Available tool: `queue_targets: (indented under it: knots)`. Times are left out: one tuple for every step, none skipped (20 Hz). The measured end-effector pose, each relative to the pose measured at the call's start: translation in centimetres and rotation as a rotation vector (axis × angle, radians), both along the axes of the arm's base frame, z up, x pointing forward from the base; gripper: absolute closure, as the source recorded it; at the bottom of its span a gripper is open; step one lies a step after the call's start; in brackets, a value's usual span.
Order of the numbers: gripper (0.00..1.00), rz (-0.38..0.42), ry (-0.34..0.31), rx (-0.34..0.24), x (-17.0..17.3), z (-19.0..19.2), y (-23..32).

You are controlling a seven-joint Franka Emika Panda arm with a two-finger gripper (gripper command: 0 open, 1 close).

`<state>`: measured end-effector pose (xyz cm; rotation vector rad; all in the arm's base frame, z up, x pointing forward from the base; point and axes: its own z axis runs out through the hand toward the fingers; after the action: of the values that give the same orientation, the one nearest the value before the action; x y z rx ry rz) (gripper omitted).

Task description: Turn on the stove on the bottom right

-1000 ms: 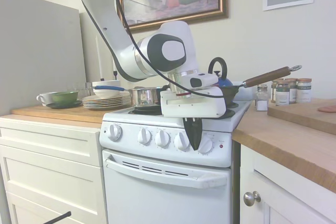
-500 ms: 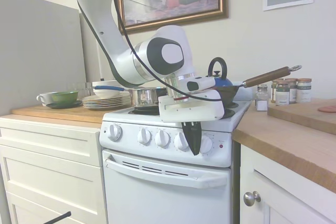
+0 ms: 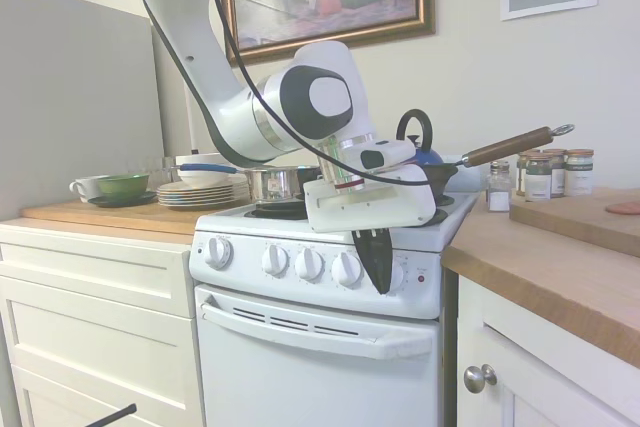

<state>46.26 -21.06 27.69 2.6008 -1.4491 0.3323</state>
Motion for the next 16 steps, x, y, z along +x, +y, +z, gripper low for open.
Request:
queue_targets:
  knots:
    - [1.0,0.004,-0.009,0.004,-0.5,0.7,0.4]
    - [1.0,0.008,-0.018,0.009,-1.0,1.3,0.8]
    - [1.0,0.012,-0.023,0.016,-1.5,1.8,1.3]
    - [1.0,0.016,-0.023,0.024,-1.9,2.3,1.9]
    - [1.0,0.019,-0.021,0.04,-2.2,2.7,2.7]
    - [1.0,0.031,-0.017,0.066,-2.6,3.1,3.5]
    - [1.0,0.045,-0.016,0.089,-2.9,3.5,4.3]
    - [1.0,0.055,-0.017,0.104,-3.1,4.0,5.0]
    - [1.0,0.063,-0.021,0.118,-3.4,4.5,5.7]
    - [1.0,0.068,-0.025,0.129,-3.6,4.9,6.1]
    - [0.0,0.069,-0.028,0.137,-3.9,5.2,6.4]
    - [0.0,0.075,-0.022,0.152,-4.3,5.4,6.8]
    - [0.0,0.084,-0.014,0.165,-4.6,5.5,7.2]
    - [0.0,0.092,-0.01,0.174,-4.8,5.6,7.5]
    - [0.0,0.1,-0.006,0.181,-5.0,5.8,7.9]
    - [0.0,0.105,-0.002,0.184,-5.2,5.9,8.2]
